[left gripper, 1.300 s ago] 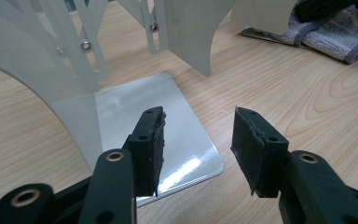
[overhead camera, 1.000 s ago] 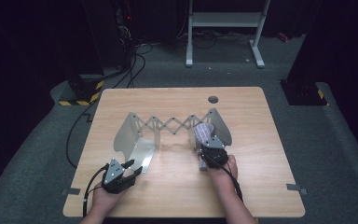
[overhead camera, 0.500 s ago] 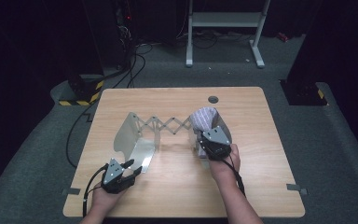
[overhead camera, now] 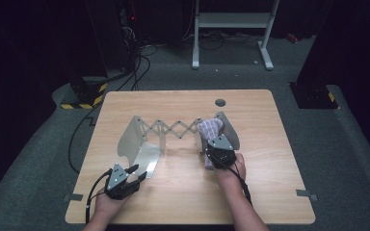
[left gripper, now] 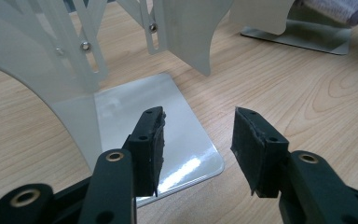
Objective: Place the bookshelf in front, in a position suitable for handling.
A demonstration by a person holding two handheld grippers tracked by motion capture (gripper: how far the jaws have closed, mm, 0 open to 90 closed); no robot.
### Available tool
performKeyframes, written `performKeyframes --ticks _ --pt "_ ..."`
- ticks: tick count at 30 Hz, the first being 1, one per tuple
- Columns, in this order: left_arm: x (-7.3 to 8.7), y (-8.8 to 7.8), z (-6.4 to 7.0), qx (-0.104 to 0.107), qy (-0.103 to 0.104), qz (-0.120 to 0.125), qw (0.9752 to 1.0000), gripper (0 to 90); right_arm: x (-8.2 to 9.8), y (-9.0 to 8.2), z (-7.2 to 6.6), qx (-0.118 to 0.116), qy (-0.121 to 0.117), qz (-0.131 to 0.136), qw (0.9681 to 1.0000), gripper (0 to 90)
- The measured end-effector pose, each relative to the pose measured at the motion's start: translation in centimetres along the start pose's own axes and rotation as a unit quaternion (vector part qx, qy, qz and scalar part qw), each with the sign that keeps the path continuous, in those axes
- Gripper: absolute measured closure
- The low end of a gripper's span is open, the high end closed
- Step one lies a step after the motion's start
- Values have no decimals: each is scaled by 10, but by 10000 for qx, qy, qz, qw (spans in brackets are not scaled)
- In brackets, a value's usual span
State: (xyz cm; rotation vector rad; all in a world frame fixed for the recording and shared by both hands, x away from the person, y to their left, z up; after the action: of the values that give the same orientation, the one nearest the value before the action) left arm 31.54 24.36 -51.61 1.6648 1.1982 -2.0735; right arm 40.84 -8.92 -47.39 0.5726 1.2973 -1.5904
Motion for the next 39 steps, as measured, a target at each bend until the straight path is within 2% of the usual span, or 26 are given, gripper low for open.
performKeyframes --ticks 9,15,21,24,29,34,39 --pt "0 0 0 23 4 -40 10000 533 21 16 -5 -186 -90 -569 9982 668" --pt "1 2 1 36 15 -73 10000 533 32 20 -8 -364 -5 -720 9967 667" --pt "1 5 2 59 42 -111 9999 533 38 16 -11 -513 206 -633 9965 663" --pt "1 5 2 69 52 -113 9999 533 37 13 -11 -545 184 -590 9966 661" --pt "1 5 2 72 54 -123 9999 533 36 13 -13 -715 320 -562 9953 661" --pt "1 5 2 69 54 -138 9999 532 30 5 -14 -895 432 -368 9944 662" --pt "2 6 2 81 49 -169 9998 532 24 -4 -13 -970 514 -212 9937 662"
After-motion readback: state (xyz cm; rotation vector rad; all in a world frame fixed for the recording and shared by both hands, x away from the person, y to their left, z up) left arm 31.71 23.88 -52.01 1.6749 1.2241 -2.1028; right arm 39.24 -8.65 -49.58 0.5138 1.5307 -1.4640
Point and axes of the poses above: each handheld gripper's, and its own axes: y roughly forward along the jaws, x roughly out of its underside, z roughly to its right, the point moved 1 cm from there along y, roughly forward along the jaws, and after that the axes turned 11 degrees about x, right-handed, at the moved point
